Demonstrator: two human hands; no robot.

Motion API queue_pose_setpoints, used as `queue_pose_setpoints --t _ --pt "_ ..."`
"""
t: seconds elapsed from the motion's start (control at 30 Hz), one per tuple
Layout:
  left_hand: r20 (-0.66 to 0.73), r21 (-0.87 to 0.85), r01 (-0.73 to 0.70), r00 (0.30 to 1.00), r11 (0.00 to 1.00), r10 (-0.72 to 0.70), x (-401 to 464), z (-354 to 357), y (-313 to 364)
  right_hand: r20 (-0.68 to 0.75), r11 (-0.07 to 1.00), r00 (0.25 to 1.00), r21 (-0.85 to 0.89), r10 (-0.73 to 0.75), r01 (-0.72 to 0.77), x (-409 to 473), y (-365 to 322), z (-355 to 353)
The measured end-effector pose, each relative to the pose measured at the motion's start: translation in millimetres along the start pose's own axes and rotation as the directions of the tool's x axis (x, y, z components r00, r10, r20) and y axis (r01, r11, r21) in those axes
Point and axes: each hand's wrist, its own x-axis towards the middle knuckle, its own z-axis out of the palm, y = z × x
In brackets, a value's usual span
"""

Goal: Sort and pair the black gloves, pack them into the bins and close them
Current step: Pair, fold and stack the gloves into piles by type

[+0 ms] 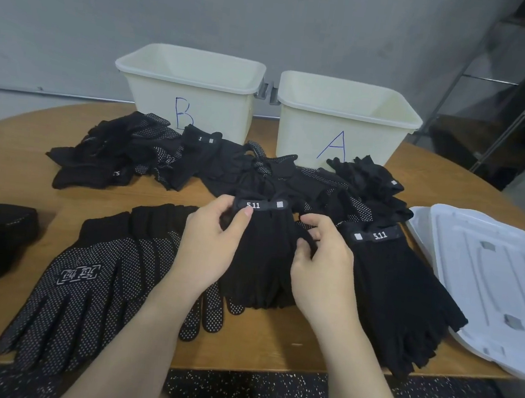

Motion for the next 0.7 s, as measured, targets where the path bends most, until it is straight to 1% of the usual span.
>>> queue_pose_setpoints --t 0.17,0.27,0.33,0.47,0.6,0.7 --pt "0.09 0.226 -0.028 0.996 0.974 0.007 1.1 1.7 -3.7 -0.019 0.998 1.0 -0.064 0.006 -0.007 -0.7 0.4 4.3" --pt "0.126 0.391 -0.09 0.991 0.916 0.044 1.0 0.8 -6.0 -0.01 0.995 1.0 -0.095 0.005 -0.006 -2.2 1.2 9.0" --pt "0.145 0.462 -0.13 0.987 0.877 0.07 1.3 -0.5 -8.3 -0.001 0.994 1.0 -0.106 0.016 -0.016 -3.1 1.7 11.6" --pt "0.137 0.501 -0.102 0.99 0.859 0.038 2.5 -2.9 -10.8 0.021 0.99 1.0 -0.138 0.015 -0.012 -3.6 3.4 14.7" --pt "0.136 0.509 -0.086 0.991 0.856 0.019 2.1 -4.8 -12.6 0.085 0.976 0.996 -0.216 0.006 0.012 -7.8 2.3 19.0" --pt "0.18 0.517 -0.142 0.982 0.844 0.055 -1.3 -8.6 -12.5 0.101 0.958 0.995 -0.285 0.004 0.025 -11.0 -0.4 18.8"
